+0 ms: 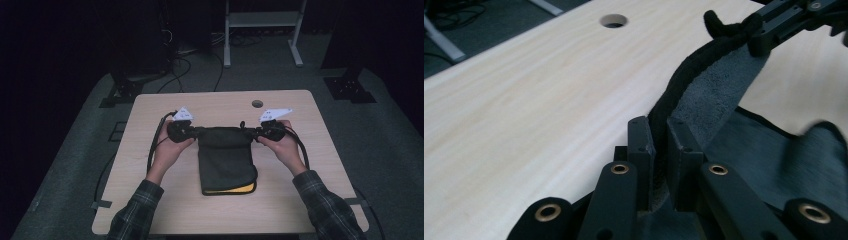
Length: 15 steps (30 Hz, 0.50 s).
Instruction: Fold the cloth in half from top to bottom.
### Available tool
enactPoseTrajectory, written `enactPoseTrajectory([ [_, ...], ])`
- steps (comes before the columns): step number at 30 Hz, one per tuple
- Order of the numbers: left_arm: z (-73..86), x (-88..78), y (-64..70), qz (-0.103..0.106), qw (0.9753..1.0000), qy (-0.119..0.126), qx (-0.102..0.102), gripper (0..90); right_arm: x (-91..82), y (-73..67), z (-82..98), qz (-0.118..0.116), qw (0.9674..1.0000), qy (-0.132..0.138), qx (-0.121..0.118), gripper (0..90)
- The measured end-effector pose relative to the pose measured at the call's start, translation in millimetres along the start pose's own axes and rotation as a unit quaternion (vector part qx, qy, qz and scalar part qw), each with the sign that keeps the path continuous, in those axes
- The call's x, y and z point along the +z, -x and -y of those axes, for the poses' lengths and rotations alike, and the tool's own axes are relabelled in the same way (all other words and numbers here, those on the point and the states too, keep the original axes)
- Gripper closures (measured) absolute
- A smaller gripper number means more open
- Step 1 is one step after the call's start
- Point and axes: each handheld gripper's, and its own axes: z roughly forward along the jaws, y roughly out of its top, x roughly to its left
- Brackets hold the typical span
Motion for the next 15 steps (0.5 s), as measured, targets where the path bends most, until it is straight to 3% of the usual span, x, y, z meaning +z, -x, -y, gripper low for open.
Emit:
enactPoseTrajectory([
  [7,12.5,-14.5,23.1,0.032,0.9995,0.007,-0.001,82.4,-18.3,-20.9,16.7,-0.018,0.9998,0.006,-0.008,81.4],
  [15,34.1,-19.2,38.4,0.048,0.9988,-0.012,-0.003,82.3,-28.0,-43.9,33.7,-0.036,0.9993,-0.002,-0.012,81.1],
])
